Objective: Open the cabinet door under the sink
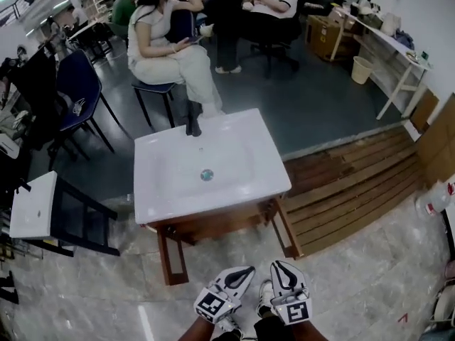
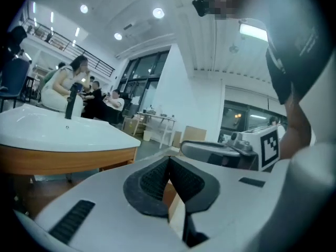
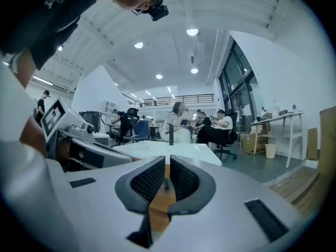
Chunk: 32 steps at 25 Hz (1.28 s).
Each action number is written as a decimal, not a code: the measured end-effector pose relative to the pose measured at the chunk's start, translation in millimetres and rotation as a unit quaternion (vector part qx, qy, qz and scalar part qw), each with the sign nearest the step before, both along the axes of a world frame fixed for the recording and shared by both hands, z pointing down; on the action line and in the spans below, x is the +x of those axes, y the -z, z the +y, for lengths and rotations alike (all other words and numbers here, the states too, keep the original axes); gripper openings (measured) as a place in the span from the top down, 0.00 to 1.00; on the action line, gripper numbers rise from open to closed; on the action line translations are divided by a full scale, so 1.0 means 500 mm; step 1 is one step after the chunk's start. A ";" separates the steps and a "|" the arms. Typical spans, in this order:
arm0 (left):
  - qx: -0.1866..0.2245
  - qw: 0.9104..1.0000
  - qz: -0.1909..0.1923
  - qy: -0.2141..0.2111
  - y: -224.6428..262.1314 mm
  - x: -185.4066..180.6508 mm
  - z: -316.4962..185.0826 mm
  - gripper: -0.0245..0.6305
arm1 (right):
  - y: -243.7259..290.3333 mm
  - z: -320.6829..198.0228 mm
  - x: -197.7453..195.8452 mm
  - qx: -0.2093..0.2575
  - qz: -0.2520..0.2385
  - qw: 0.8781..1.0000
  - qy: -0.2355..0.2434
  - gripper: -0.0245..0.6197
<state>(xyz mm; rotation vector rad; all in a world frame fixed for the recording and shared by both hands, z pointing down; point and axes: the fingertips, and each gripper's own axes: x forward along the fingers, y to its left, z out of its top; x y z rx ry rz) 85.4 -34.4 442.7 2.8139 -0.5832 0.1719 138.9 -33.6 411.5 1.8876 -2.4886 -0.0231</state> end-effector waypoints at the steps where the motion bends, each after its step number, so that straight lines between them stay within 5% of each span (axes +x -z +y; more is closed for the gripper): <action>1: -0.002 1.000 0.004 0.000 0.024 -0.019 0.011 0.93 | 0.029 0.001 -0.023 0.005 0.007 1.000 0.014 0.92; 12: 0.063 0.987 0.034 0.140 0.257 -0.268 0.021 0.93 | 0.236 0.004 -0.195 0.048 0.015 0.995 0.087 0.92; 18: 0.118 0.969 0.011 0.217 0.335 -0.377 0.027 0.93 | 0.313 0.017 -0.252 0.068 0.016 0.991 0.112 0.92; 26: 0.134 0.965 0.014 0.226 0.382 -0.408 0.056 0.93 | 0.379 0.021 -0.292 0.089 0.041 0.988 0.116 0.92; 32: 0.170 0.952 0.031 0.252 0.424 -0.421 0.060 0.93 | 0.398 0.030 -0.306 0.103 0.040 0.987 0.115 0.92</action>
